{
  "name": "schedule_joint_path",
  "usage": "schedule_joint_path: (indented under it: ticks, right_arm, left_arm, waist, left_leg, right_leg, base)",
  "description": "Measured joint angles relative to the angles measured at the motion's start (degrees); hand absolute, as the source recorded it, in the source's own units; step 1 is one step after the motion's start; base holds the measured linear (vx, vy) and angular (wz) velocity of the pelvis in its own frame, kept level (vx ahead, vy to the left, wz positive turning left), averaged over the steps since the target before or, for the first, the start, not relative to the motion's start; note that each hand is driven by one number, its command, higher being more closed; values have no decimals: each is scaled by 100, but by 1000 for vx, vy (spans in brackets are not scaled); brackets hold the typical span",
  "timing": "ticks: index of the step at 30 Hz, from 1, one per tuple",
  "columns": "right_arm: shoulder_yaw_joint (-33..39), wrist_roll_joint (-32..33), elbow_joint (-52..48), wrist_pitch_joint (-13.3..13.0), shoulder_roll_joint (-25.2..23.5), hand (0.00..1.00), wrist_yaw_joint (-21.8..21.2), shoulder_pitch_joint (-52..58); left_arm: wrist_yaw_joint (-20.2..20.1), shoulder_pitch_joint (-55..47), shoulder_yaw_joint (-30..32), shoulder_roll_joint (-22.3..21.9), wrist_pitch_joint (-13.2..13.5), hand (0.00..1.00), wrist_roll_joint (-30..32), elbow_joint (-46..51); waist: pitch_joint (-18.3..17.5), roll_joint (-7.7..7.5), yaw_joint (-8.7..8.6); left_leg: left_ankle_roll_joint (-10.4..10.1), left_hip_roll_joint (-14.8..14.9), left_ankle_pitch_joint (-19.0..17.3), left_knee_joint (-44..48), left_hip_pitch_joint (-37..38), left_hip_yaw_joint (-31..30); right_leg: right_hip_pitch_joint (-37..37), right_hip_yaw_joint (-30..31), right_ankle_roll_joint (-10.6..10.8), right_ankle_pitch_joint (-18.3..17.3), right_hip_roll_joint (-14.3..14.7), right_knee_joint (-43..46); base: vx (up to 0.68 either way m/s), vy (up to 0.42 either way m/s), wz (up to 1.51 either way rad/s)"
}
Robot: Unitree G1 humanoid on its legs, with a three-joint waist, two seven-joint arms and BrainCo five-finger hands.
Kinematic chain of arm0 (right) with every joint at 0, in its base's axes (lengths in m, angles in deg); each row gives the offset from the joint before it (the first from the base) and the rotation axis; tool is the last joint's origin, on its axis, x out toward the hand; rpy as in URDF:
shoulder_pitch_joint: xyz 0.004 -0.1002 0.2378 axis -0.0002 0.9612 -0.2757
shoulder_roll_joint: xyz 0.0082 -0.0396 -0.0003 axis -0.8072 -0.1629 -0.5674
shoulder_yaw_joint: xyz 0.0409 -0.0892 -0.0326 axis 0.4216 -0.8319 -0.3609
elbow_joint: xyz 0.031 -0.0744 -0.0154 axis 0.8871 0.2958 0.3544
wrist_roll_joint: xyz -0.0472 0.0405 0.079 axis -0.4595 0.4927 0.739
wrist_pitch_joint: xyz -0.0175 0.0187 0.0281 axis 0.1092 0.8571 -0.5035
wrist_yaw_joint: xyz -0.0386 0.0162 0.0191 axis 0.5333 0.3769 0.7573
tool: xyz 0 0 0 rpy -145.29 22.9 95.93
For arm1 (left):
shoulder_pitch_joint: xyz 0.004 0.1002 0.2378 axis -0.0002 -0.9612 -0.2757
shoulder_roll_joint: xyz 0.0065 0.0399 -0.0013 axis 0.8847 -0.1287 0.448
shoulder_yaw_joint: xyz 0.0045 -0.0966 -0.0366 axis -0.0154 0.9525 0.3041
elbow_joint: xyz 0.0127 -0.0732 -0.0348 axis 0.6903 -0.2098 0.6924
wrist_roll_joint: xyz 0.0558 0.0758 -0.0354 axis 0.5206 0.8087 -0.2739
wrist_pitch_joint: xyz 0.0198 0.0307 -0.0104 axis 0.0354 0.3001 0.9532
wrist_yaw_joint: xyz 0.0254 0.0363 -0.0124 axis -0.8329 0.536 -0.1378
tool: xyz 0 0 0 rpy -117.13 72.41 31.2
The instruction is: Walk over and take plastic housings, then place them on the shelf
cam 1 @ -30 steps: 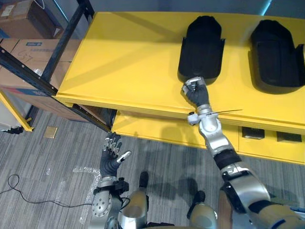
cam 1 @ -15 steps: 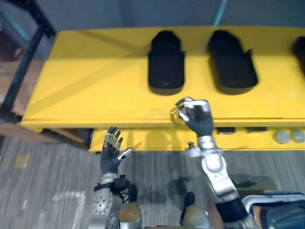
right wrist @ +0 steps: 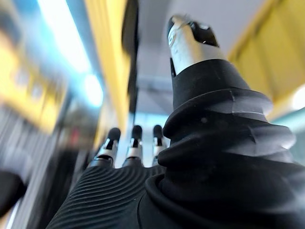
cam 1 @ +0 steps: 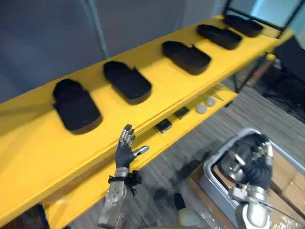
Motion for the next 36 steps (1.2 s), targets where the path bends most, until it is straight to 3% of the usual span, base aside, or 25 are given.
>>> schedule_joint_path:
  ticks: [2,3,4,6,7,12,15,19,20,22,23,24,25,27,28,31,32,34,35,36]
  right_arm:
    - [0,176,-19,-192,11,0,-138,-56]
    - [-91,268,-19,-267,11,0,-299,-181]
    - [-186,367,-16,-280,29,0,-379,-262]
    - [-482,596,219,-304,191,0,-589,-671]
    - [-603,603,294,-304,233,0,-618,-774]
    - [-1283,592,294,-282,238,0,-479,-1127]
    - [-1437,594,291,-96,116,0,-309,-1265]
    - [-1403,571,268,-68,-114,0,-187,-781]
    - [-1403,577,268,-78,-138,0,-190,-551]
    - [-1392,593,273,-105,-149,0,-317,-389]
    - [-1391,608,287,-181,-151,0,-465,-432]
    - [-1401,680,294,-267,-132,0,-591,-436]
    - [-1409,693,292,-294,-128,0,-601,-450]
    - [-1456,689,369,-319,-133,0,-561,-509]
    - [-1471,686,446,-322,-135,0,-546,-542]
    - [-1603,613,919,-307,-128,0,-417,-780]
    - [-1603,605,938,-301,-128,0,-430,-777]
    - [-1631,586,1082,-296,-123,0,-527,-721]
    - [-1698,573,1146,-248,-124,0,-618,-715]
    - [-1730,574,1169,-218,-102,0,-668,-731]
  left_arm:
    - [76,16,48,-71,7,0,32,19]
    - [243,5,103,-56,-12,0,193,72]
    - [309,-23,162,-60,-41,0,220,151]
    - [541,-262,499,-37,-182,0,156,552]
    - [610,-348,664,-38,-212,0,83,670]
    - [620,-677,1111,-53,-206,0,-70,967]
    - [551,-675,1043,-133,-143,0,-56,1269]
    - [326,-539,996,-165,-59,0,-65,1544]
    - [228,-509,1003,-166,-52,0,-98,1544]
    - [257,-542,1123,-162,-80,0,-105,1541]
    - [344,-535,1228,-154,-81,0,-95,1510]
    - [415,-520,1283,-105,-85,0,-119,1466]
    - [416,-520,1310,-86,-84,0,-126,1467]
    - [380,-525,1361,-57,-80,0,-127,1468]
    - [370,-545,1365,-57,-79,0,-127,1469]
    - [121,-764,1396,-17,-68,0,-488,1454]
    - [104,-779,1392,-16,-58,0,-516,1444]
    - [32,-800,1363,-4,62,0,-560,1371]
    - [43,-748,1344,38,147,0,-561,1369]
    - [59,-694,1308,59,192,0,-560,1316]
  waist:
    - [-16,52,22]
    - [-21,85,73]
    - [-28,112,134]
    - [-19,219,426]
    - [-11,234,437]
    - [6,201,887]
    - [101,185,928]
    - [268,115,919]
    - [299,81,908]
    - [353,31,910]
    - [415,80,976]
    - [415,34,956]
    - [413,34,965]
    - [418,68,942]
    - [404,72,939]
    - [357,17,1053]
    - [353,10,1053]
    - [287,-93,1024]
    - [206,-228,1030]
    - [176,-263,1037]
  left_leg:
    - [197,-9,-269,274,-73,-549]
    - [512,-58,-562,554,-225,-1267]
    - [698,-133,-838,715,-325,-1758]
    - [757,-505,-1390,1209,-568,-2953]
    - [770,-557,-1467,1378,-656,-3044]
    - [793,-786,-1516,1846,-1195,-3059]
    - [731,-749,-1611,2242,-1309,-3381]
    - [848,-770,-1784,2603,-1180,-3282]
    - [918,-791,-1866,2764,-1161,-3136]
    - [1005,-691,-1842,2691,-1071,-2682]
    - [1079,-560,-1688,2534,-1038,-2310]
    - [1115,-497,-1505,2338,-1020,-2062]
    - [1120,-462,-1405,2232,-1023,-1974]
    - [1047,-267,-1030,1881,-1056,-1872]
    - [1011,-191,-961,1830,-1104,-1846]
    - [820,189,-888,1724,-1232,-1578]
    - [774,221,-871,1731,-1232,-1558]
    - [379,513,-782,1875,-1184,-1373]
    - [128,693,-810,2041,-1174,-1293]
    - [25,787,-812,2116,-1162,-1283]
  right_leg:
    - [-146,395,-23,106,129,-7]
    - [-241,611,-73,141,217,-1]
    - [-311,751,-145,98,279,12]
    - [-512,1209,-244,157,484,81]
    - [-522,1259,-243,159,468,89]
    - [-965,1216,-243,161,277,379]
    - [-1094,672,-180,151,340,959]
    - [-1055,628,-150,200,401,1305]
    - [-1032,593,-141,370,400,1218]
    - [-901,168,-432,1346,433,523]
    - [-932,-345,-557,1421,438,564]
    - [-1071,-858,-860,633,396,1353]
    - [-1145,-997,-887,252,363,1814]
    - [-1186,-1234,-978,-814,17,3331]
    - [-1164,-1239,-1017,-903,-94,3534]
    - [-1060,-1209,-995,-943,-854,3656]
    - [-1050,-1210,-993,-937,-917,3637]
    - [-845,-1396,-976,-792,-1161,3261]
    - [-694,-1814,-912,-237,-1180,2865]
    - [-622,-2067,-558,-479,-1154,2737]
  base:
    - [-69,-40,-101]
    - [-146,-25,-109]
    - [-168,23,-112]
    - [-193,135,-117]
    - [-176,157,-61]
    - [-92,87,6]
    - [23,-3,34]
    - [-74,44,-29]
    - [-188,74,-91]
    - [-236,32,-129]
    - [-251,-37,-130]
    - [-228,-44,-117]
    - [-199,-28,-75]
    - [-130,-45,-41]
    - [-83,-107,-52]
    - [-87,-213,-80]
    - [-27,-285,-66]
    - [29,-409,-53]
    - [51,-431,-56]
    - [88,-447,-109]
